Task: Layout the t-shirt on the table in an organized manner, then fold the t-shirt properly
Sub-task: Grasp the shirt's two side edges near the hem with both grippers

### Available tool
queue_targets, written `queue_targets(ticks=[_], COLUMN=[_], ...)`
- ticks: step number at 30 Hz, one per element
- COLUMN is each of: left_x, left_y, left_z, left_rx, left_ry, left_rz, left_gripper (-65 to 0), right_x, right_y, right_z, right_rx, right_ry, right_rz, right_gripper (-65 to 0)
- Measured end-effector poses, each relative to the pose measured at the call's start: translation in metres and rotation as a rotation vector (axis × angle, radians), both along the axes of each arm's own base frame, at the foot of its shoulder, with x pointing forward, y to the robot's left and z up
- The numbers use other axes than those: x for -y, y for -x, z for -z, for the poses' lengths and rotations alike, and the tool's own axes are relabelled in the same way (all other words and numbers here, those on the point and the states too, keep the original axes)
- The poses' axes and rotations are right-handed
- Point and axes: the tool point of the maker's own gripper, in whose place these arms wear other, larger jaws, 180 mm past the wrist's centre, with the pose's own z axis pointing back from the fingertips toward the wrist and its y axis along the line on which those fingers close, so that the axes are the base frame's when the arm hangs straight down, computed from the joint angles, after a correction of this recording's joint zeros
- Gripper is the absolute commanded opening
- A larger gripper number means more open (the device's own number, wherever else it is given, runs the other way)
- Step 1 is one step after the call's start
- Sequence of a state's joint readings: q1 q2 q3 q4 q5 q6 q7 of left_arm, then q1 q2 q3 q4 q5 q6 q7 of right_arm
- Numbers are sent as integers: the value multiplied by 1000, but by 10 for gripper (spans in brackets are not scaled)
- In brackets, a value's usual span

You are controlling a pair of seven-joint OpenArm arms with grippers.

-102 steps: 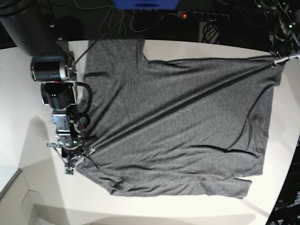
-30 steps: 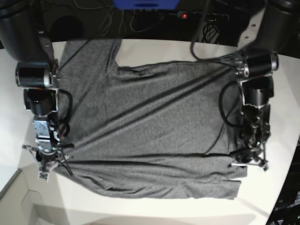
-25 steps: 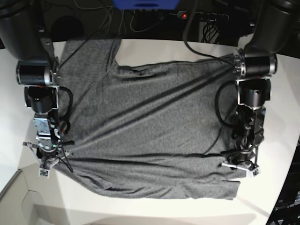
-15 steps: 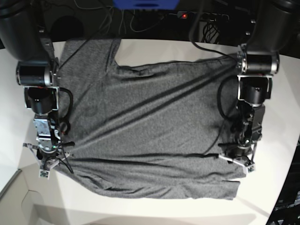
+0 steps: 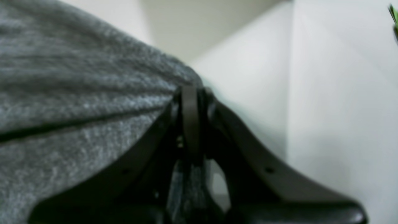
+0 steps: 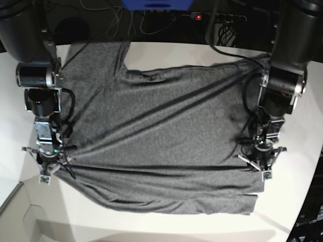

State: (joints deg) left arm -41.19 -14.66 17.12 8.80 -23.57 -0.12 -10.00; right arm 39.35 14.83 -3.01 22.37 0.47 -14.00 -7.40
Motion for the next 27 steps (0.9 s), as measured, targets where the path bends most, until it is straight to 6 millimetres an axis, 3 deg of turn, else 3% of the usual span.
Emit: queue_targets(ticks=[4,9,11,14,17,19,21,25,27], left_x=[-1,-5,-7,1,18,28,38,41,45], left_y=[-11,-35,-40,-53,-68,-72,-62,-15,1], left_z=[-13,-47,-55,-75,-106,-115,-104,-75,-77], left_rx=[18,93,107,156,245,266,215,108,107], left_ry=[-27,-37,-29,-22,-15,22,102,188,213], left_rz=[18,15,7,27,67,79,86,120,145], left_gripper=[-487,-487,-487,-487,-488,-488,-488,-488,-488], right_x=[-2,-1,0,-1,-5,-8,-10,3,0], right_y=[5,13,13,10,-3,-8,-7,4,4], right_z=[7,15,14,8,-16,-30,-43,-70,-83], right_rx=[-6,-11,-13,-9,62,95,117,144,169], right_ry=[3,14,13,5,16,17,18,50,49], right_rz=[-6,-14,-11,-6,-24,-30,-36,-26,-25], right_gripper=[-641,-629,-583,-460,-343,-292,-257,-245,-246])
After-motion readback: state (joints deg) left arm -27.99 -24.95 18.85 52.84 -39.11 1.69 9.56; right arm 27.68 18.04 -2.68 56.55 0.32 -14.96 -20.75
